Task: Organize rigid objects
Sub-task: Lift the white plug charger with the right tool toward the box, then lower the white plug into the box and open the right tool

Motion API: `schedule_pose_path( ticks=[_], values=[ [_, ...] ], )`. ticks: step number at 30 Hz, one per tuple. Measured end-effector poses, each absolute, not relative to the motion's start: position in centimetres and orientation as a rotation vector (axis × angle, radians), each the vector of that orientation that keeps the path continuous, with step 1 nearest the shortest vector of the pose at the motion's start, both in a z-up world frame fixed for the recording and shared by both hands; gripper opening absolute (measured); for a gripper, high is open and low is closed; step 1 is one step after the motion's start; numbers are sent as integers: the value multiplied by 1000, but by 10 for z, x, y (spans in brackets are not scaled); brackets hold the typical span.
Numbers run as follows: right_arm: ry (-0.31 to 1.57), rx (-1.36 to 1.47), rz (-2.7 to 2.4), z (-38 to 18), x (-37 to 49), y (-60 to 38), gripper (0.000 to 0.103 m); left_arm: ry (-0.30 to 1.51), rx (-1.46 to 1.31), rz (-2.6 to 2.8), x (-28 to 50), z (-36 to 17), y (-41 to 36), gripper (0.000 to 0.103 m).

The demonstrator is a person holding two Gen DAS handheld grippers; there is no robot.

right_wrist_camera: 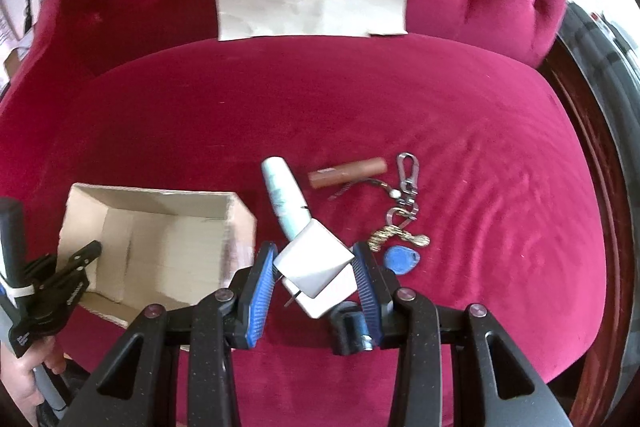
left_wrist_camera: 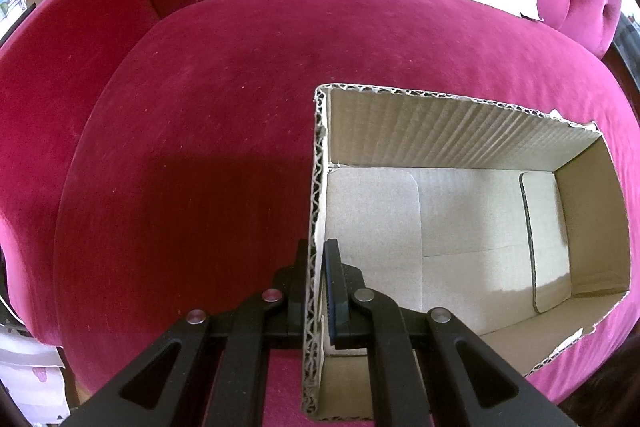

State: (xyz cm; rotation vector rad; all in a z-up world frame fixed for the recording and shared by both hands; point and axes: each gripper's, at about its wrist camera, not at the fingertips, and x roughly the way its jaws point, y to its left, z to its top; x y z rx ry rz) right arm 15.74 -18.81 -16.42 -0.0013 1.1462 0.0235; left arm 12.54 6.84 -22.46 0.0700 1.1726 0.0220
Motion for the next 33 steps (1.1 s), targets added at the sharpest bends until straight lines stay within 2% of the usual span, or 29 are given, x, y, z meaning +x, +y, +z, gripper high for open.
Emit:
schedule_pose_path(
  ticks=[18,33],
  values=[
    [1135,-80,230,-187,160,-102,42,1169,62,25,122,-226,70,6],
    [1143,-99,271,-211,160,-84,42,1172,66,25,123,-226,71,6]
  ],
)
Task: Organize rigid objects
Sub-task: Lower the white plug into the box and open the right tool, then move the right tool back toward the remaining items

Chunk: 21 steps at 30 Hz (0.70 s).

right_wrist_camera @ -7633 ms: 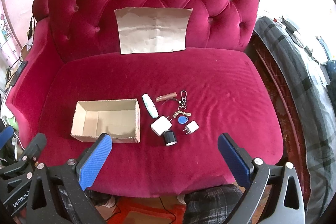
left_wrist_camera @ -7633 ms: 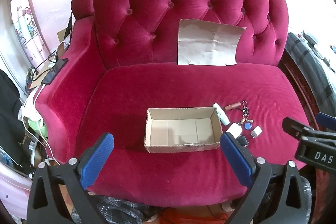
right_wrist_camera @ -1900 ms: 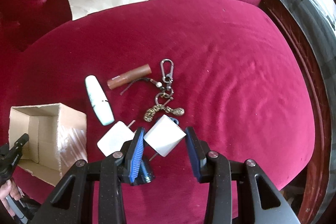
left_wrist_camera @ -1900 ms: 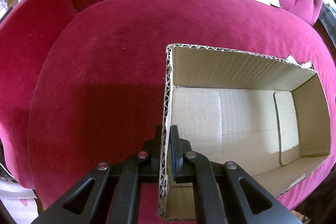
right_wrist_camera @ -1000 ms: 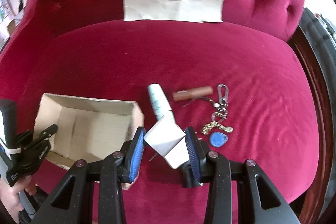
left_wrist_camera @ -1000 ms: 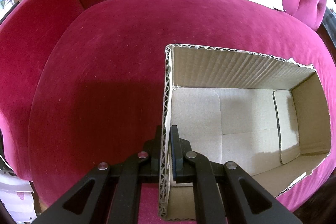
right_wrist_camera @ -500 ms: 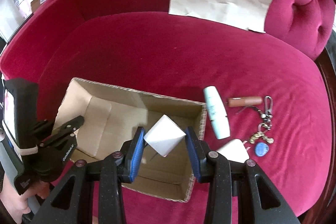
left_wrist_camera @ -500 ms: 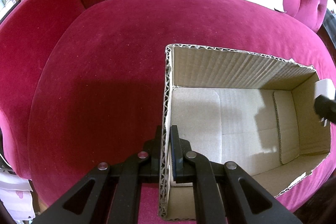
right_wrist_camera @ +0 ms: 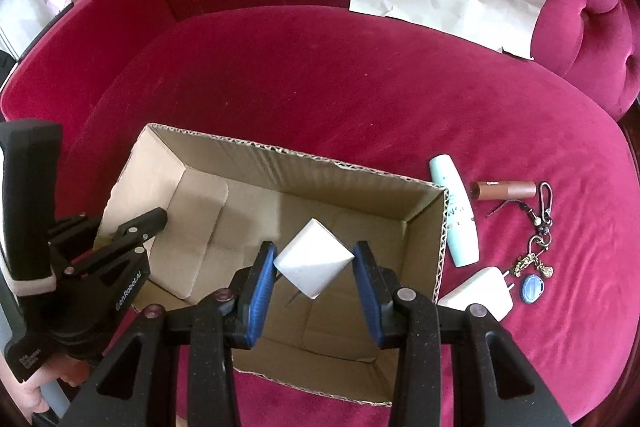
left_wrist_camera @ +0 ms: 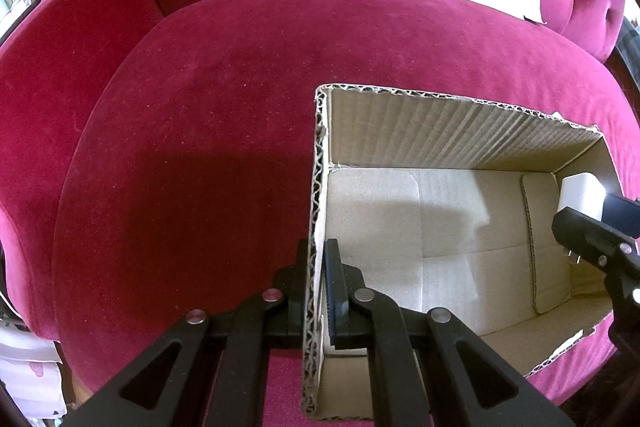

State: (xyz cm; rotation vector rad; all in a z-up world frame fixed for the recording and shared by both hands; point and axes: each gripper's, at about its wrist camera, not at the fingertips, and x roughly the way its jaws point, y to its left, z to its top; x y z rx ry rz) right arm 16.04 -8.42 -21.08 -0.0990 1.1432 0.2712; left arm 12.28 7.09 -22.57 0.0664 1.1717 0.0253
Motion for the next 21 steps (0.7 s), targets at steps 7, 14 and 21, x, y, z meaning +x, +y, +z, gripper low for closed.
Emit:
schedule_pose_path(
  ticks=[7,14,21],
  values=[
    [1120,-160,260,-209,159,-78,54,1171,70,28,124,-227,68,6],
    [1027,-209,274,-195,152,-72,101,1169,73,29,123,-227,67,6],
    [1041,-207,274,-196,152,-71,103,1169,73,29,123,-227,67,7]
  ],
)
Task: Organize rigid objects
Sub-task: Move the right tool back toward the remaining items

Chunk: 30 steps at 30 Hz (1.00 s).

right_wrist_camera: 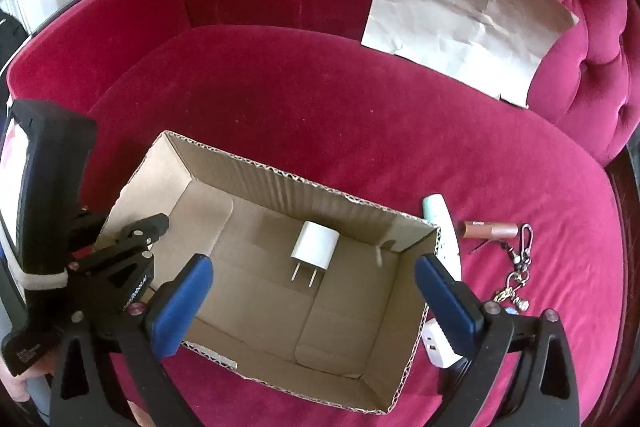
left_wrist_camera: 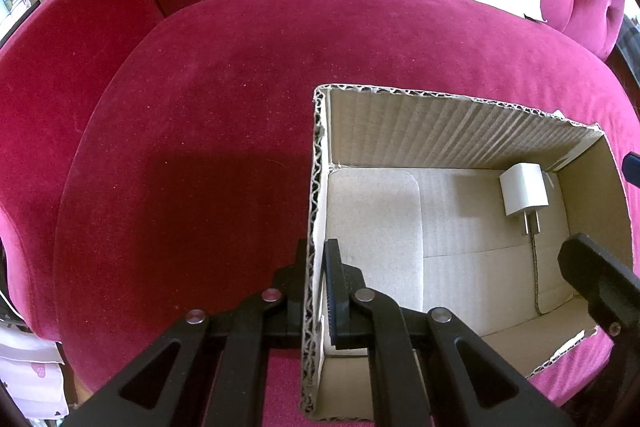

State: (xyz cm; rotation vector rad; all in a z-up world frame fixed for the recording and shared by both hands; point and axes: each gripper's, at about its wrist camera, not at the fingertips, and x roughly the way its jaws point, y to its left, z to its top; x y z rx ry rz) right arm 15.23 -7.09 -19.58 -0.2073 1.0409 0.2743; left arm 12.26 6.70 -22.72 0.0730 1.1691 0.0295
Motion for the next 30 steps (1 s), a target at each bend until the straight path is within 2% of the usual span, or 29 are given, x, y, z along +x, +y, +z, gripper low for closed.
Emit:
schedule_pose_path(
  ticks=[30],
  values=[
    [1052,-97,111,-157,152,-128,103,1167,73,23,122,-228,68,6]
  ],
)
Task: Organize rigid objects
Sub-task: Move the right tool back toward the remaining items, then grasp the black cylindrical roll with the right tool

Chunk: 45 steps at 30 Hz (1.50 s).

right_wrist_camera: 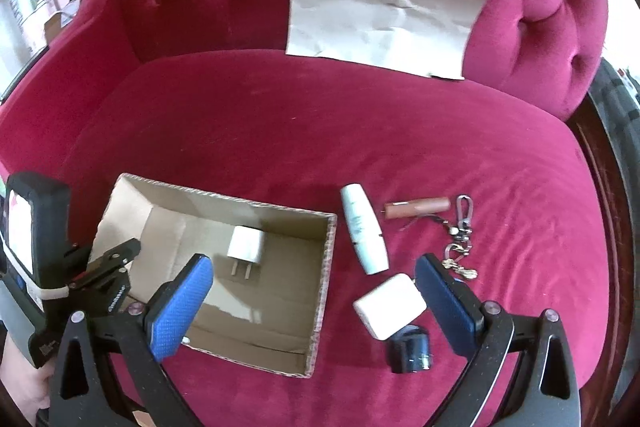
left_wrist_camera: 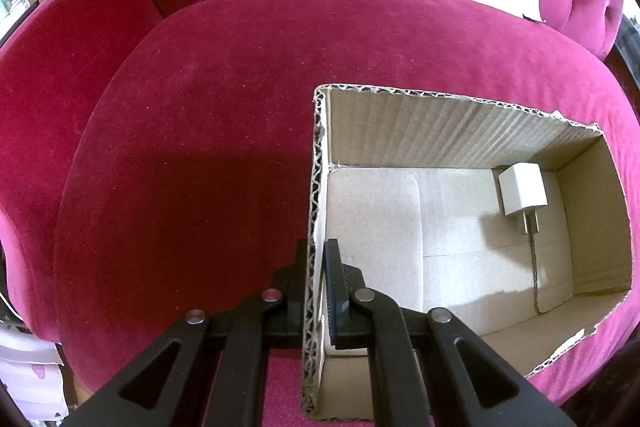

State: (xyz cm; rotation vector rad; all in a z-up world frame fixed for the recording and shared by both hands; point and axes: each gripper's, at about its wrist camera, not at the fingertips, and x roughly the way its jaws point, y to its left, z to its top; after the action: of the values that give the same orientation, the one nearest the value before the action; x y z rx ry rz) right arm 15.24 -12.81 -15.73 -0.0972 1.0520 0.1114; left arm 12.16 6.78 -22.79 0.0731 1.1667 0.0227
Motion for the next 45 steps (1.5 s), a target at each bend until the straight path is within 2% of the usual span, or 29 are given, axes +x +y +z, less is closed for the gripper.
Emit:
schedule_pose_path(
  ticks=[23,45],
  values=[
    [1134,6,-110,-157,141,-220,103,1171,53,15,123,-226,77,4],
    [1265,11,-110,-203,125,-241,103,1172,61,16,122,-226,74,4]
  ],
)
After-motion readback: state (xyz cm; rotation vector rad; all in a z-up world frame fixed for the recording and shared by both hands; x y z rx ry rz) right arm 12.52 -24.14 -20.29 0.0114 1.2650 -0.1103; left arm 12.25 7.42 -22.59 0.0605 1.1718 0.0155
